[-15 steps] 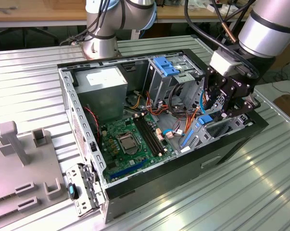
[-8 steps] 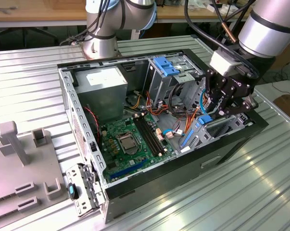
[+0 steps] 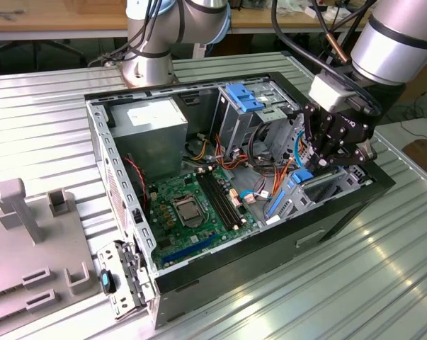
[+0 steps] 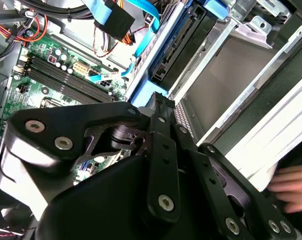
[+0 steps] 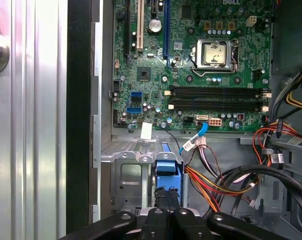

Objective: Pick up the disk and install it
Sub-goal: 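Insert the disk into the insertion slot, then insert the first disk wire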

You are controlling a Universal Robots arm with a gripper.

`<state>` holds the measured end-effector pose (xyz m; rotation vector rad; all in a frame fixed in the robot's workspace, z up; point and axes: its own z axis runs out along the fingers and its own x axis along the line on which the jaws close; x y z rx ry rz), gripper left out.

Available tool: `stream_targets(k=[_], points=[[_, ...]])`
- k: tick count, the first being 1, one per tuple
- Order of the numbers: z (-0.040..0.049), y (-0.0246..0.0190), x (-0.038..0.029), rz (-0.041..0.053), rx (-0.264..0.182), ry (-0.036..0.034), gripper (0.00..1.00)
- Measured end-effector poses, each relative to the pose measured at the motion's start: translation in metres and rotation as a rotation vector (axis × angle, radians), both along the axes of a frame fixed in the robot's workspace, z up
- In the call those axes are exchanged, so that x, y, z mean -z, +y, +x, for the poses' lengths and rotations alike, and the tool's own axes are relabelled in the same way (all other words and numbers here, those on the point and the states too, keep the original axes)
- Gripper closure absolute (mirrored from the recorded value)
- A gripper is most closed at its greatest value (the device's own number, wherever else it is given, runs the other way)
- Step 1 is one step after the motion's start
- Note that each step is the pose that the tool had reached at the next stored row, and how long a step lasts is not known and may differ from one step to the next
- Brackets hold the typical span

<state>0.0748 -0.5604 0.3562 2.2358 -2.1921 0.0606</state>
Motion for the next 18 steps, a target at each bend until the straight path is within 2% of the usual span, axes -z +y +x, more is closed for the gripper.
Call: stream_targets(k=[14, 18], points=[[0.0002, 0.0000, 0.0006, 0.0001, 0.000, 0.0000, 0.89], [0.0087, 0.0000, 0.0006, -0.0001, 0.000, 0.0000, 0.89]])
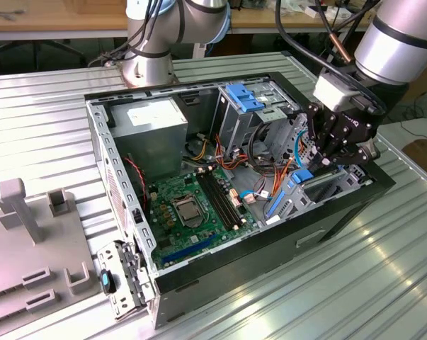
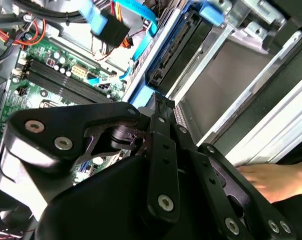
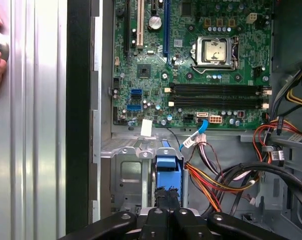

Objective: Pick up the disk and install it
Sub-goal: 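Insert the first disk wire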

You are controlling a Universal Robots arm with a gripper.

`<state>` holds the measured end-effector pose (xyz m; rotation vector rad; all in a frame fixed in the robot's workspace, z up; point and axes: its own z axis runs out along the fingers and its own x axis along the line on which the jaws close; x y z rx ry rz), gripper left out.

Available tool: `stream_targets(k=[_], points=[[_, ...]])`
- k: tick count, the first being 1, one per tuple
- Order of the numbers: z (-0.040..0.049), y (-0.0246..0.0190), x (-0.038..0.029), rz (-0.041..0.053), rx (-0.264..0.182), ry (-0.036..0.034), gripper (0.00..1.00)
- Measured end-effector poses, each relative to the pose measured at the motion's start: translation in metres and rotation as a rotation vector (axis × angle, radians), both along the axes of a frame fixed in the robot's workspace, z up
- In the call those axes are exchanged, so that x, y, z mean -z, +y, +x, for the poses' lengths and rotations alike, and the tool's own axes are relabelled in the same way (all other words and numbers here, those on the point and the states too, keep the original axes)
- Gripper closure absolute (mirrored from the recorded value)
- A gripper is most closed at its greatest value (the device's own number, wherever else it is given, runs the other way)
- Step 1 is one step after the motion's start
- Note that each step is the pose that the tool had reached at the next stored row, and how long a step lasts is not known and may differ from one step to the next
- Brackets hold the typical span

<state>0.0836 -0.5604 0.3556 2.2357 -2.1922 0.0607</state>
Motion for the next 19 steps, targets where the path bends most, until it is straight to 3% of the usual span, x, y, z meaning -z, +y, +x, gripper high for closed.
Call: stream_targets(k=[1, 3, 5, 10, 15, 19], points=[[0.0046, 0.0000, 0.0000, -0.0003, 0.000, 0.0000, 0.89], [0.0223, 0.0005, 0.0000, -0.0014, 0.000, 0.0000, 0.89], [0.0277, 0.0022, -0.0010, -0.0058, 0.000, 0.0000, 0.89], [0.0296, 0.0110, -0.0067, -0.0185, 0.000, 0.0001, 0.89], [0.0336, 0.0203, -0.0071, -0.0276, -0.012, 0.0000, 0.89], [0.0472, 0.0228, -0.0071, -0.0406, -0.012, 0.0000, 0.89]])
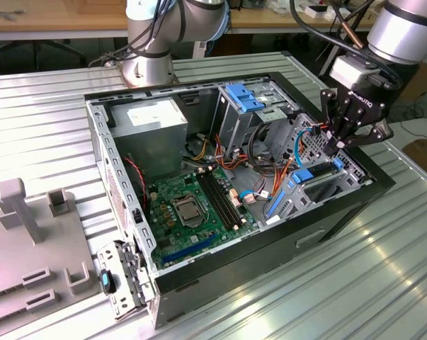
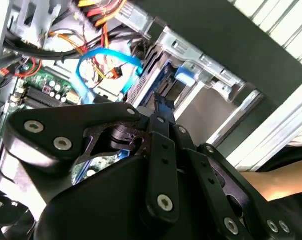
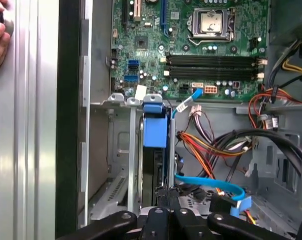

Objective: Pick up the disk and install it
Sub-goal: 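Insert the first disk wire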

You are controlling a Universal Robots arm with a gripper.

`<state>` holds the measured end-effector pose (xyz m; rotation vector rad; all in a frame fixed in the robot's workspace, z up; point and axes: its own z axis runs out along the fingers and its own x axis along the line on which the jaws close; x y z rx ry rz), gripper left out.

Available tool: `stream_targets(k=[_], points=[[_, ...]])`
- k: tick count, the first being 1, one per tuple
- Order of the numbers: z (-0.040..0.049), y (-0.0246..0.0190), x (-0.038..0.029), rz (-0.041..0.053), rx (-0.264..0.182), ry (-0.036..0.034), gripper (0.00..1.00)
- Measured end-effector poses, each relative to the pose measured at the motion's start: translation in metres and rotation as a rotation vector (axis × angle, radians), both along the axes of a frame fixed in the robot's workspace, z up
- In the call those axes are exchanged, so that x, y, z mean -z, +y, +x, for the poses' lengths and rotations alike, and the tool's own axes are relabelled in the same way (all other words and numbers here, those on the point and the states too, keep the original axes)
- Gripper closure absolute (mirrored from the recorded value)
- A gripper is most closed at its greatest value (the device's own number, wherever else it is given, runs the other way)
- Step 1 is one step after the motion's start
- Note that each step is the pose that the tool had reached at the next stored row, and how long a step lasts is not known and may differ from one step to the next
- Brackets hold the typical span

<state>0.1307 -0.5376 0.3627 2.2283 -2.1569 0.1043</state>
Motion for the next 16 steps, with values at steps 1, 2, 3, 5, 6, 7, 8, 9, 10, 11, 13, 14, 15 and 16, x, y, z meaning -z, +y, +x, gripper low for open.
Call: stream_targets(k=[1, 2, 3, 5, 6, 7, 8, 9, 10, 11, 13, 14, 15, 16], points=[[0.0041, 0.0012, 0.0000, -0.0041, 0.000, 0.0000, 0.89], [0.0073, 0.0036, 0.0000, -0.0174, 0.000, 0.0001, 0.89], [0.0075, 0.0047, 0.0000, -0.0255, -0.003, 0.0001, 0.89], [0.0076, 0.0095, -0.0014, -0.0458, -0.012, 0.0000, 0.89], [0.0076, 0.0124, -0.0018, -0.0535, -0.013, 0.0001, 0.89], [0.0075, 0.0179, -0.0021, -0.0654, -0.013, 0.0001, 0.89], [0.0075, 0.0225, -0.0021, -0.0753, -0.014, 0.0002, 0.89], [0.0076, 0.0249, -0.0021, -0.0824, -0.016, 0.0001, 0.89], [0.0076, 0.0275, -0.0021, -0.0918, -0.019, 0.0001, 0.89], [0.0076, 0.0300, -0.0021, -0.1002, -0.022, 0.0000, 0.89], [0.0076, 0.0358, -0.0027, -0.1238, -0.025, 0.0002, 0.89], [0.0076, 0.0393, -0.0036, -0.1395, -0.025, 0.0003, 0.89], [0.0075, 0.0407, -0.0045, -0.1476, -0.026, 0.0004, 0.89], [0.0075, 0.0422, -0.0069, -0.1554, -0.027, 0.0004, 0.89]])
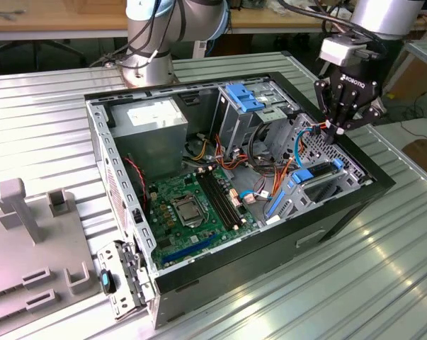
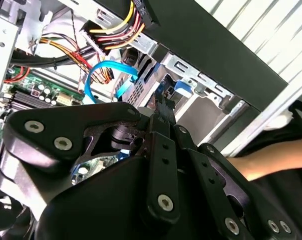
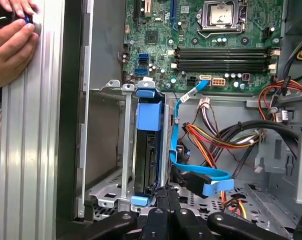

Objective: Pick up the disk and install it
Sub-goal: 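Insert the first disk wire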

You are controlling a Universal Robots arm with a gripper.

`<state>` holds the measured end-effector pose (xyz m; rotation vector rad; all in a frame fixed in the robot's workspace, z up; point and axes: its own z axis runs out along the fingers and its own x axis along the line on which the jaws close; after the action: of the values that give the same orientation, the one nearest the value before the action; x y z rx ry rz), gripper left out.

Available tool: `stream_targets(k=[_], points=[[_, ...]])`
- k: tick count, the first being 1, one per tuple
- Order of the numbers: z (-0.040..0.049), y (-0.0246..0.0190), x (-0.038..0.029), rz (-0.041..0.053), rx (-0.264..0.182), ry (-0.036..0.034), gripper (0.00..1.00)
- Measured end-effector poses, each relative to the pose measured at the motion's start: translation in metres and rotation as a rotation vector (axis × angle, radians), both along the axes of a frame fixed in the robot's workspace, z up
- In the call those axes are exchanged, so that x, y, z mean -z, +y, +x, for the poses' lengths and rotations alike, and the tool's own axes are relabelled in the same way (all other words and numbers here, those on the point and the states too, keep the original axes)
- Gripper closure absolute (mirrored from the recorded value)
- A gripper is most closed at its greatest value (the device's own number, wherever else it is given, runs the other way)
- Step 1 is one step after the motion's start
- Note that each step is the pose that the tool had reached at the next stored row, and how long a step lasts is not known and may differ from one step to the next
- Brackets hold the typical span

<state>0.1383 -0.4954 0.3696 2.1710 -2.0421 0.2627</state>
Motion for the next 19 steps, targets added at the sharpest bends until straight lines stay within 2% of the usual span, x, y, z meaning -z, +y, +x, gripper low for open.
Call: stream_targets(k=[2, 3, 5, 8, 11, 19], points=[[0.0000, 0.0046, -0.0070, -0.0064, 0.000, -0.0001, 0.89], [0.0000, 0.0101, -0.0110, -0.0119, 0.000, -0.0001, 0.89], [0.0000, 0.0153, -0.0123, -0.0190, 0.000, 0.0000, 0.89], [0.0001, 0.0274, -0.0123, -0.0291, -0.008, -0.0001, 0.89], [0.0000, 0.0289, -0.0124, -0.0323, -0.032, -0.0005, 0.89], [0.0000, 0.0293, -0.0122, -0.0433, -0.182, -0.0027, 0.89]])
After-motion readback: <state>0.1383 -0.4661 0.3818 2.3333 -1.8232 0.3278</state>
